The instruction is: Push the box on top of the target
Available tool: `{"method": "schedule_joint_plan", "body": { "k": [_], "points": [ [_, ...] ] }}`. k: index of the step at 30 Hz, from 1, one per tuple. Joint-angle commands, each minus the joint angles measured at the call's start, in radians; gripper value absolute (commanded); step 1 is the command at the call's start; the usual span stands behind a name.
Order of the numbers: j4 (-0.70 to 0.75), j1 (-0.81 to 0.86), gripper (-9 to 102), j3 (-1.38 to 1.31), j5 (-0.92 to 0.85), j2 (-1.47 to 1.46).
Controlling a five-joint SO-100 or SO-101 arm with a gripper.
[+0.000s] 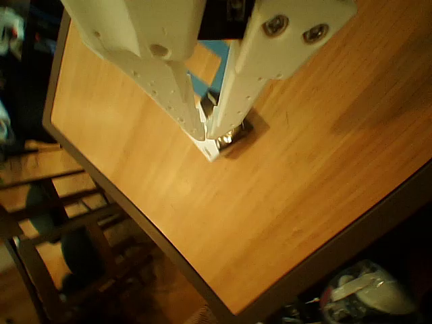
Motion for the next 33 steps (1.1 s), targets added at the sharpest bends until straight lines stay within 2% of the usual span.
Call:
{"method": "schedule_joint_plan", "body": {
  "k": [1,8,20,33],
  "points": [
    [-0.081,-0.032,0,-0.075,-0.041,-0.152],
    [-0.146,-0.055,0,-0.146,-0.135,-0.39],
    [-0.268,-0.021,0,-0.167,-0.331,-0.603],
    [-0.291,0.012,0,-0.364,-0.426,-0.821]
  ]
}}
